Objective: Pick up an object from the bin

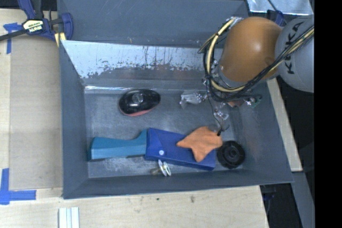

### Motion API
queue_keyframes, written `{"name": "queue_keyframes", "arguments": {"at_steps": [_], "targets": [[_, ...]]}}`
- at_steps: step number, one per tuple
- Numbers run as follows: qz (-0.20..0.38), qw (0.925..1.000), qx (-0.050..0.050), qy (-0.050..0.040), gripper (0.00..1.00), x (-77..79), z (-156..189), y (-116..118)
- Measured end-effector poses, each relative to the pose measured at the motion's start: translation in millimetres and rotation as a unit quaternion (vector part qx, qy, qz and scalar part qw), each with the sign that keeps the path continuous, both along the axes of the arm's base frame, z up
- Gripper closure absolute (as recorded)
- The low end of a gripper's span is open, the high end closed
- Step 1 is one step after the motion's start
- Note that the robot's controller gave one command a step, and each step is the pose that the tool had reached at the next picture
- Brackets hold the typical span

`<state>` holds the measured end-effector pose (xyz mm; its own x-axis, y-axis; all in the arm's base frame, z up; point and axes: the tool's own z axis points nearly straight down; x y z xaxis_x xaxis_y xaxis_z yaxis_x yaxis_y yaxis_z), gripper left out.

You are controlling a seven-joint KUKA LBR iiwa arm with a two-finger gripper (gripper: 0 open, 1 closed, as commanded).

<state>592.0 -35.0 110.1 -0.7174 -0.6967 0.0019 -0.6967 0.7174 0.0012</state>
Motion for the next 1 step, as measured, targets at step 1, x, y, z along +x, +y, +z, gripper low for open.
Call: {"name": "queue_keyframes", "arguments": {"at_steps": [1], "targets": [[-0.005, 0.9999, 0.0, -0.0093, 0.0, -36.9, -3.5, 15.3]]}}
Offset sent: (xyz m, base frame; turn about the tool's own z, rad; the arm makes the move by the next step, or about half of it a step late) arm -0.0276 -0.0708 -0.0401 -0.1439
